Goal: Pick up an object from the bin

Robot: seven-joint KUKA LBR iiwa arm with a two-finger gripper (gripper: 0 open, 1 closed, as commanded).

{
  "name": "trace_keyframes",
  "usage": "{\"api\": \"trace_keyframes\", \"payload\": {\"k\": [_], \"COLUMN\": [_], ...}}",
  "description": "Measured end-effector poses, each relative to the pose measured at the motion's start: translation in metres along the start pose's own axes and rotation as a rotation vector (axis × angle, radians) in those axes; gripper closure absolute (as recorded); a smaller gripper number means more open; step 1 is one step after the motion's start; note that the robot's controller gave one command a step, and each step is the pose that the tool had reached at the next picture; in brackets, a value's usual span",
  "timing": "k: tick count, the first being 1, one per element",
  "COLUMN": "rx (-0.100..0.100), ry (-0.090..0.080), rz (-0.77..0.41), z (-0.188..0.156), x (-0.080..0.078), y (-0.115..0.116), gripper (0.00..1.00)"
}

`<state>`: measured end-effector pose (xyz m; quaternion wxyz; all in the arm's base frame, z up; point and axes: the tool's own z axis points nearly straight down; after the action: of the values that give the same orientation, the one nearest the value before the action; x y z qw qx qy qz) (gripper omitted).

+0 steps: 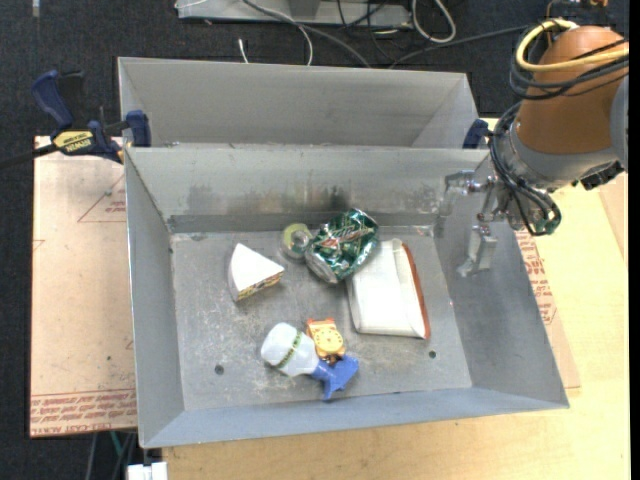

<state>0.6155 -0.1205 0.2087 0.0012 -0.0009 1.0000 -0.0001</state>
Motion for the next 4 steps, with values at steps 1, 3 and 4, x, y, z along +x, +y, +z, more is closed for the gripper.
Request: {"api": "trace_keyframes", "payload": {"k": [1, 3, 4], "rx": [0.0, 0.004, 0.0], "ry": [0.0, -0.009, -0.005], "rz": [0.0, -0.18, -0.11], "z": [0.0, 0.093, 0.119], "x": [0.0, -0.016, -0.013], "y": [0.0, -0.002, -0.006], "gripper": [0.0, 0.0, 0.0]}}
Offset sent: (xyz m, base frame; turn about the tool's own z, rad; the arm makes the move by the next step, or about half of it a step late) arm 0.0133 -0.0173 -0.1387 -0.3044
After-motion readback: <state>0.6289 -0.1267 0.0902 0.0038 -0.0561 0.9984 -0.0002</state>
